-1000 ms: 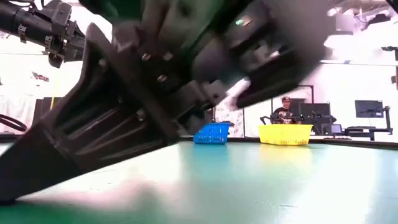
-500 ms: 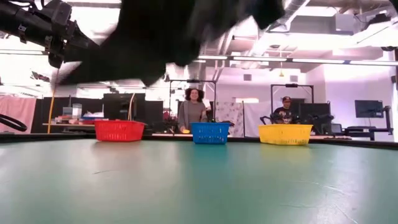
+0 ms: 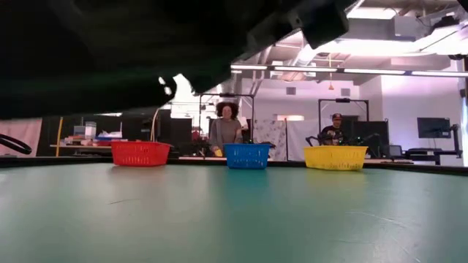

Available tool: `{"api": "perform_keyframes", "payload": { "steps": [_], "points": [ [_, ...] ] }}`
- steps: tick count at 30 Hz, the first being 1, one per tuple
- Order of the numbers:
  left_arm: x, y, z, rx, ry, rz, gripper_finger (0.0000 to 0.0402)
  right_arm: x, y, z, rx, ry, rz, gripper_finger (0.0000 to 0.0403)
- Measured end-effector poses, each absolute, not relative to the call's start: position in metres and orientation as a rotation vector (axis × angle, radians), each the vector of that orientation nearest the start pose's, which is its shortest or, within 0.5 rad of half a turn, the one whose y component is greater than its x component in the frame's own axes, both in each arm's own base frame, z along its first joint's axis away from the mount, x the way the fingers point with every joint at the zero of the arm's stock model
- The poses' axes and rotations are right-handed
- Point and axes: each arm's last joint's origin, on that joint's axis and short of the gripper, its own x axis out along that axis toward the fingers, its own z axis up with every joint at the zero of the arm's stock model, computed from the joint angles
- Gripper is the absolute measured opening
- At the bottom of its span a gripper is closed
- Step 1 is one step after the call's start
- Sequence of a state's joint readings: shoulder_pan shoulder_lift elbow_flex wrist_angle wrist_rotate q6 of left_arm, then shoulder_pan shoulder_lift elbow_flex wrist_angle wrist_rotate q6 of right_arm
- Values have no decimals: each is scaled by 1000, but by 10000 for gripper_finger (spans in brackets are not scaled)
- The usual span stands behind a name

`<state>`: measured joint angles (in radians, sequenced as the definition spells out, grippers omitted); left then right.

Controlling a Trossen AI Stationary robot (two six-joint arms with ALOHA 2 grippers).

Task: Sort Halloween decoration
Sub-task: Put the black skull toy into the blue bin

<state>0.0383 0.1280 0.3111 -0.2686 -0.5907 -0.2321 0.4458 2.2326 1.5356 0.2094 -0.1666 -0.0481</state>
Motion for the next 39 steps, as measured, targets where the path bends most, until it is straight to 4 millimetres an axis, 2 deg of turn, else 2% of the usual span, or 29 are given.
{"api": "perform_keyframes", "payload": {
  "steps": [2,7,20,23,28,33,39],
  "points": [
    [79,19,232,-199,16,636,169,444,220,154,-100,461,626,257],
    [79,19,232,-199,16,636,169,443,225,142,-100,481,641,255],
    [79,19,233,-200,15,636,169,447,228,154,-107,352,650,255],
    [79,19,233,-200,14,636,169,452,231,148,-104,332,649,255],
    [79,19,233,-209,12,636,169,470,242,123,-110,405,654,255],
    [79,19,232,-211,16,636,169,479,242,125,-84,506,649,255],
    [79,19,232,-211,15,636,169,475,235,114,-104,604,647,255]
  ]
}}
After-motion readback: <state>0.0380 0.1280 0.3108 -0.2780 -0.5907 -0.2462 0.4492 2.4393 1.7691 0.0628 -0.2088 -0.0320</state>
